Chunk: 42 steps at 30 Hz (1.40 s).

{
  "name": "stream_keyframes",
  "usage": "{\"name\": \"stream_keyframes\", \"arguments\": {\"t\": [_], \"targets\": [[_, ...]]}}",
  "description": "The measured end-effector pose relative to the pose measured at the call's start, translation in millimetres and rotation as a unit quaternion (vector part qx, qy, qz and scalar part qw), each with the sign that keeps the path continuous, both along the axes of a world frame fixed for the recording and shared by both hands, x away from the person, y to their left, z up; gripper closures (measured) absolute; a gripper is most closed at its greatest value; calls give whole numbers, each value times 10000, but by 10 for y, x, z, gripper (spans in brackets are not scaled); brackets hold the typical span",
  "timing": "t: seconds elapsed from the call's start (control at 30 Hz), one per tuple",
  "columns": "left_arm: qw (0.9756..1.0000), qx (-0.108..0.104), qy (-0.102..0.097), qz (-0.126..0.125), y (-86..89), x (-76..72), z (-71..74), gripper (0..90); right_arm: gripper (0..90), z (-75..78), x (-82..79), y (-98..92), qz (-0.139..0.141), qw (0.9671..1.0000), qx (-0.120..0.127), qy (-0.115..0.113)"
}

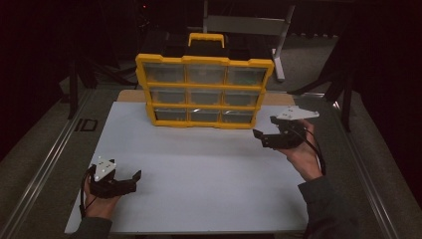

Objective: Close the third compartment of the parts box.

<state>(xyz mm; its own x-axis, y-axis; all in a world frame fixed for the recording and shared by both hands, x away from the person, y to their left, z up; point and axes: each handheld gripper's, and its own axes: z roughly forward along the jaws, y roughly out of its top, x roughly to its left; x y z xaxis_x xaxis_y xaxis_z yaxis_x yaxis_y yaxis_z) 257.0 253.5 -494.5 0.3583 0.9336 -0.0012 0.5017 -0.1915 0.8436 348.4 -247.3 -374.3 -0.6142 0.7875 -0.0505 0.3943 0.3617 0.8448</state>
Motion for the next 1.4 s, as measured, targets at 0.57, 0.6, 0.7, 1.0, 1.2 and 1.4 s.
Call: {"name": "stream_keyframes", "arguments": {"t": [0.57,0.6,0.7,1.0,1.2,1.4], "targets": [[10000,-24,-7,19,3,0,1,1,144,-675,-412,-242,-293,9982,527,67],[10000,-28,-6,20,4,0,1,1,143,-717,-439,-255,-326,9981,528,55],[10000,-49,-31,8,5,-2,4,1,140,-828,-511,-268,-337,9985,442,29],[9998,-99,-154,-7,-4,-13,15,1,136,-967,-644,-321,-416,9975,534,-193],[9996,-123,-251,-42,-18,-19,31,1,130,-1016,-704,-381,-534,9965,557,-321],[9993,-114,-341,-95,-51,-12,46,1,134,-1063,-762,-364,-539,9951,647,-524]]}}
